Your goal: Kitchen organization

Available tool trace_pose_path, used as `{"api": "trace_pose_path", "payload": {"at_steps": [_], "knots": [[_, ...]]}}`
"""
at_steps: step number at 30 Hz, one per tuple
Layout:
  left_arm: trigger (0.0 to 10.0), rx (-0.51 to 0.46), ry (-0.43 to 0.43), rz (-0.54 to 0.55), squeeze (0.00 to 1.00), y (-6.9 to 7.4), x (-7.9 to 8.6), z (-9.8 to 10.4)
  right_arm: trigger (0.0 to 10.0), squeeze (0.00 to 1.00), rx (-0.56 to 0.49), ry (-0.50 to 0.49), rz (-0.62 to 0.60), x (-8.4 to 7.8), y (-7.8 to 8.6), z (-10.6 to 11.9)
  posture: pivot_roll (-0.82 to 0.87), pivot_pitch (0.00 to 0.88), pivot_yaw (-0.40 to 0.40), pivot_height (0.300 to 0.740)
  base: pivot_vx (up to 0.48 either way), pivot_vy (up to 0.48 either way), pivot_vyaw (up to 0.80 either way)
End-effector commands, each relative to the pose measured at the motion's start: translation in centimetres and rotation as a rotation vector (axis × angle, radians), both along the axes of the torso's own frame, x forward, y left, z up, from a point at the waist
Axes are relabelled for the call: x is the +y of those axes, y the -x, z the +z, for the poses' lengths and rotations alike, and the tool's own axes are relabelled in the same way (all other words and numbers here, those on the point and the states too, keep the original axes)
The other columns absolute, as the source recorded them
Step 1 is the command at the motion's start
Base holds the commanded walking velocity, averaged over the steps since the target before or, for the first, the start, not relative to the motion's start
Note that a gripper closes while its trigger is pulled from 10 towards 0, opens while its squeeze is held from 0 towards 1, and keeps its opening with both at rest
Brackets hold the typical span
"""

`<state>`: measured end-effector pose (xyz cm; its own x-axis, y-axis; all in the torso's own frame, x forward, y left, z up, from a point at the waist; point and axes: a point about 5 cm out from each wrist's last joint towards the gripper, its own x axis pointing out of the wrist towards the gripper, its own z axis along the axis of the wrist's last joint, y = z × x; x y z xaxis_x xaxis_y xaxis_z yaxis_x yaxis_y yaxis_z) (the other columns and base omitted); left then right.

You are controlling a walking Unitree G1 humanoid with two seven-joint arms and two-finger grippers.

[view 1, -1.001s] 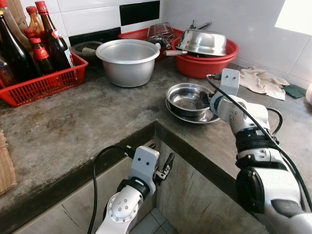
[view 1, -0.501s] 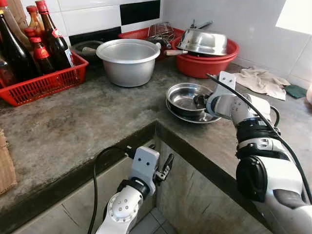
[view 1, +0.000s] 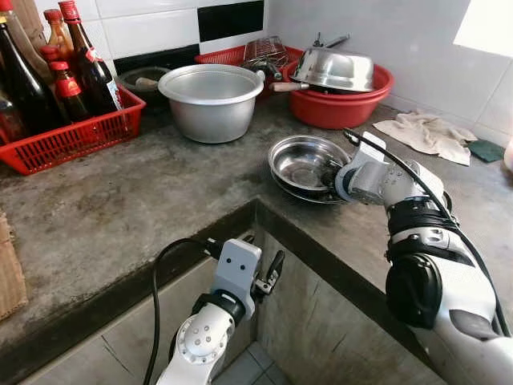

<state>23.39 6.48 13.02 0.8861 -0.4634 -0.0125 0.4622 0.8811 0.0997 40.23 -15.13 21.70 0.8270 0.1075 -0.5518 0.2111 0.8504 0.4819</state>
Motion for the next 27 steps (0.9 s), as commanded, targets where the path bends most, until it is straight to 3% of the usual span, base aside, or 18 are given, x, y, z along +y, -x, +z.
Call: {"api": "trace_pose_path", "payload": {"at_steps": [1,7,10,12,14,15,19,22,24,27], "knots": [[10.0,0.007,-0.009,0.004,0.0,-0.2,0.0,-0.1,0.0,0.0,0.031,-0.059,-0.026,0.0,0.2,-0.7,0.07,0.05,-0.068,0.74,0.0,0.0,0.0],[10.0,0.005,-0.008,0.006,0.0,-0.2,0.0,-0.1,0.0,0.0,-0.05,-0.185,-0.114,-0.4,0.4,-0.5,0.07,0.045,-0.065,0.74,0.0,0.0,0.0],[10.0,0.029,-0.024,0.011,0.0,-0.2,0.1,-0.5,0.0,0.0,-0.22,-0.215,-0.149,-0.5,0.4,0.3,0.07,0.042,-0.059,0.74,0.0,0.0,0.0],[10.0,0.046,-0.034,0.013,0.0,-0.2,0.2,-0.7,0.0,0.0,-0.261,-0.219,-0.15,-0.5,0.5,0.5,0.07,0.042,-0.059,0.74,0.0,0.0,0.0],[10.0,0.026,-0.037,0.009,0.0,-0.4,0.1,-0.2,0.0,0.0,-0.448,-0.127,-0.167,-0.4,2.0,1.8,0.07,0.039,-0.052,0.74,0.0,0.0,0.0],[10.0,0.026,-0.037,0.009,0.0,-0.4,0.1,-0.2,0.0,0.0,-0.448,-0.127,-0.167,-0.4,2.0,1.8,0.07,0.039,-0.052,0.74,0.0,0.0,0.0],[10.0,-0.002,-0.016,0.006,0.0,-0.6,0.1,0.0,0.0,0.0,-0.656,0.115,-0.138,-0.2,4.2,2.4,0.07,0.034,-0.052,0.74,0.0,0.0,0.0],[10.0,-0.019,-0.003,0.016,0.0,-0.6,0.2,0.2,0.0,0.0,-0.729,0.253,-0.115,0.1,5.4,2.5,0.07,0.031,-0.051,0.74,0.0,0.0,0.0],[10.0,-0.044,0.014,0.035,0.0,-0.6,0.5,0.6,0.0,0.0,-0.797,0.407,-0.107,0.2,6.8,2.5,0.07,0.029,-0.051,0.74,0.0,0.0,0.0],[10.0,-0.066,0.03,0.052,0.0,-0.6,0.7,1.0,0.0,0.0,-0.825,0.485,-0.117,0.0,8.2,2.1,0.07,0.031,-0.052,0.74,0.0,0.0,0.0]]}}
